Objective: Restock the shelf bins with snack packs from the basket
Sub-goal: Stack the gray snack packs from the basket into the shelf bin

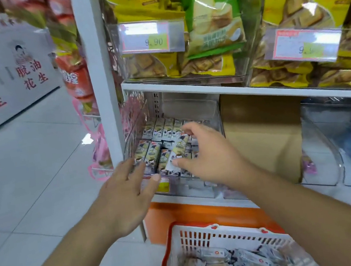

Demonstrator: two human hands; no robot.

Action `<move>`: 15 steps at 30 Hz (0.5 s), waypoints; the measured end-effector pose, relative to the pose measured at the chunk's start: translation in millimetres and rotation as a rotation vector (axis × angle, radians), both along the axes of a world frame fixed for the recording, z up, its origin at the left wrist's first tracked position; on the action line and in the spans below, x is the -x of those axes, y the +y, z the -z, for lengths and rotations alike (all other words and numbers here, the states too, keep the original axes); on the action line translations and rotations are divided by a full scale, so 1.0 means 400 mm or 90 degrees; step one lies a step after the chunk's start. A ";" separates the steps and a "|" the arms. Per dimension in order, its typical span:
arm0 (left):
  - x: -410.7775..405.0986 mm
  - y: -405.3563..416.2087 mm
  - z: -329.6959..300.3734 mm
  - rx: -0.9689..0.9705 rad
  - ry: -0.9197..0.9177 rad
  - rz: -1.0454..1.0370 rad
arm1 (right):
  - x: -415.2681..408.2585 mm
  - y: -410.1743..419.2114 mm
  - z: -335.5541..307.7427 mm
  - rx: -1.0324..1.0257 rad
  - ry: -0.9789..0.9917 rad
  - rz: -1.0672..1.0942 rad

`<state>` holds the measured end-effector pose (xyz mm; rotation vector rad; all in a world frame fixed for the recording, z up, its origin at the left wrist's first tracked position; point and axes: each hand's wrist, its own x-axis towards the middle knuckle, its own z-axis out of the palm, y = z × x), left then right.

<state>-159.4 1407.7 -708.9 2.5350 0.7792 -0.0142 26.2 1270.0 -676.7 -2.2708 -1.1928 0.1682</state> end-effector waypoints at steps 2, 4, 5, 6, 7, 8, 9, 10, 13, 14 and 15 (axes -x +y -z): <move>0.008 0.015 0.014 -0.015 0.068 0.027 | -0.023 0.068 0.023 0.042 0.023 -0.005; 0.011 0.018 0.017 -0.012 0.087 0.036 | -0.041 0.118 0.052 0.082 0.034 -0.003; 0.012 0.018 0.015 -0.005 0.091 0.035 | -0.049 0.136 0.065 0.098 0.034 0.001; 0.013 0.020 0.014 0.002 0.095 0.033 | -0.055 0.148 0.078 0.113 0.033 0.003; 0.014 0.020 0.013 0.005 0.097 0.032 | -0.058 0.158 0.089 0.126 0.033 0.001; 0.013 0.022 0.013 0.005 0.099 0.032 | -0.061 0.164 0.098 0.136 0.033 -0.002; 0.012 0.021 0.013 0.005 0.101 0.031 | -0.063 0.169 0.105 0.141 0.031 -0.007; 0.011 0.021 0.014 0.005 0.099 0.029 | -0.064 0.172 0.110 0.141 0.025 -0.011; 0.007 0.018 0.015 0.009 0.087 0.026 | -0.062 0.180 0.115 0.142 0.016 -0.020; 0.005 0.016 0.015 0.009 0.086 0.026 | -0.060 0.180 0.116 0.144 0.015 -0.022; 0.005 0.015 0.016 0.008 0.086 0.024 | -0.058 0.179 0.116 0.145 0.016 -0.022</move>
